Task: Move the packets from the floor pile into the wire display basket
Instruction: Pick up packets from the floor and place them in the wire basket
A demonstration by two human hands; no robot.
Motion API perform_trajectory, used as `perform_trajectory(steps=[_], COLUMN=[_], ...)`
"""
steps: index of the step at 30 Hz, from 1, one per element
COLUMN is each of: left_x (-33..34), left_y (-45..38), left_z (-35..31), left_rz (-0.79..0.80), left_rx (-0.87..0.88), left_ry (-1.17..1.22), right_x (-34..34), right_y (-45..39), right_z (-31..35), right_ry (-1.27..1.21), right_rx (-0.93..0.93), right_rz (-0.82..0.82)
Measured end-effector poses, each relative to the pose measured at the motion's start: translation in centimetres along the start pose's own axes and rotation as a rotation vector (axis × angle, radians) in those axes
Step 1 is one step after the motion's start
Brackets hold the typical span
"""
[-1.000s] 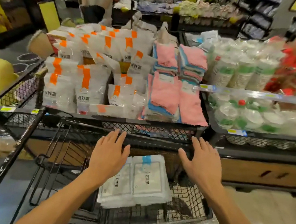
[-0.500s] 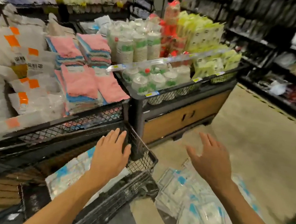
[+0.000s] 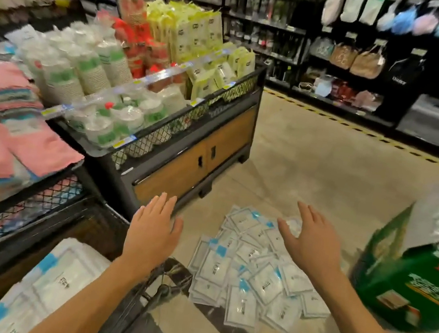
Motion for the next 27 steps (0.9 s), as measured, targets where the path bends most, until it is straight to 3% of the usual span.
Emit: perform_trajectory(steps=[13, 18, 27], left_x=[8.6, 13.5, 20.1], left_y=[-9.8, -14.9, -25.4], left_z=[-14.4, -16.9, -21.5], left_rz=[0.184, 0.266, 0.349], left_rx=[0.249, 0.352, 0.529], left_ry=[0.011, 0.07, -0.027], right_x=[2.0, 4.0, 7.1], right_y=[-2.9, -3.9, -8.7], right_z=[-19.6, -23.1, -25.7], right_ry=[0.091, 0.138, 0.162], right_rx=[0.39, 0.515, 0.672], right_rz=[0.083, 0.118, 0.077])
Point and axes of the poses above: each hand's wrist, its own y-axis away from the middle knuckle, its own x-axis out of the palm, z = x × y, the point moved 10 cm from there along -y, towards the middle knuckle, and after that the axes turned 7 degrees about x, right-handed, at the moved point
